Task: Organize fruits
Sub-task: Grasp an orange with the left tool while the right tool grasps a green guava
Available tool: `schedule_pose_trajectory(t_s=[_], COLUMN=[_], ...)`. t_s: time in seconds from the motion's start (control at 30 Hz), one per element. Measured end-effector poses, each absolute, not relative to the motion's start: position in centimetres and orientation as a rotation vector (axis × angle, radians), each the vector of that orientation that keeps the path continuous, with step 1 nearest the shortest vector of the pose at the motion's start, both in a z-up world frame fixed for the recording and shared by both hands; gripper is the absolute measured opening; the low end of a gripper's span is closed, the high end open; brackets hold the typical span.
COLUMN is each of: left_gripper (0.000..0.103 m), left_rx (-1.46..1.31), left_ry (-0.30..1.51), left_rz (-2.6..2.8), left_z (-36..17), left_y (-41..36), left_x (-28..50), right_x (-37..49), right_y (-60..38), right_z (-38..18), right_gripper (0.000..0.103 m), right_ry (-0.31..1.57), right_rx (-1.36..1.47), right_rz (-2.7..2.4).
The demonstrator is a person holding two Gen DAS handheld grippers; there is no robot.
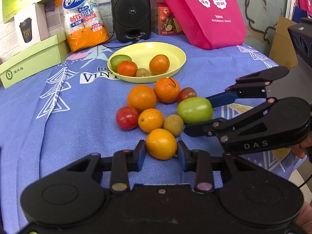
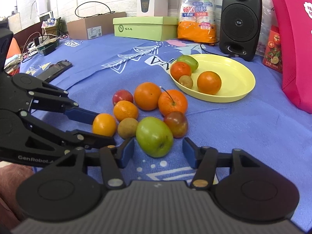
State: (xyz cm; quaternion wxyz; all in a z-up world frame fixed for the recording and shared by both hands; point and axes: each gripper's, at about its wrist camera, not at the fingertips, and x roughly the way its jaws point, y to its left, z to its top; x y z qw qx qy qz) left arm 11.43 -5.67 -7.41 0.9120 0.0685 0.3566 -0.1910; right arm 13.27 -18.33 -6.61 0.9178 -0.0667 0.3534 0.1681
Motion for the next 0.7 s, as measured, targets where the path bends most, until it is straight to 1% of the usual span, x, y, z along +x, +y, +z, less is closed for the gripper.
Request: schedule_pose_trajectory(t_s=[0.07, 0.1, 0.7], left_gripper=[0.034, 0.034, 0.034], left_rx=[0.141, 0.141, 0.114], left_ry=[0.735, 0.735, 0.745], left_rz=[-0.392, -0.392, -0.396], left_z=[-7.43, -7.44, -7.33], left_y=[-5.70, -5.70, -5.45], left_x=[11.45, 11.45, 11.37], right_x=[13.27, 13.30, 12.73], right_y=[-18.23, -18.17, -18.11], right_z=[-6.57, -6.52, -6.29], right_gripper=[0.040, 0.039, 0.039], right_ry=[0.727, 0.729, 0.725], right_rx=[-0.140, -0.140, -0.144], right_rz=[0.348, 0.355, 0.351])
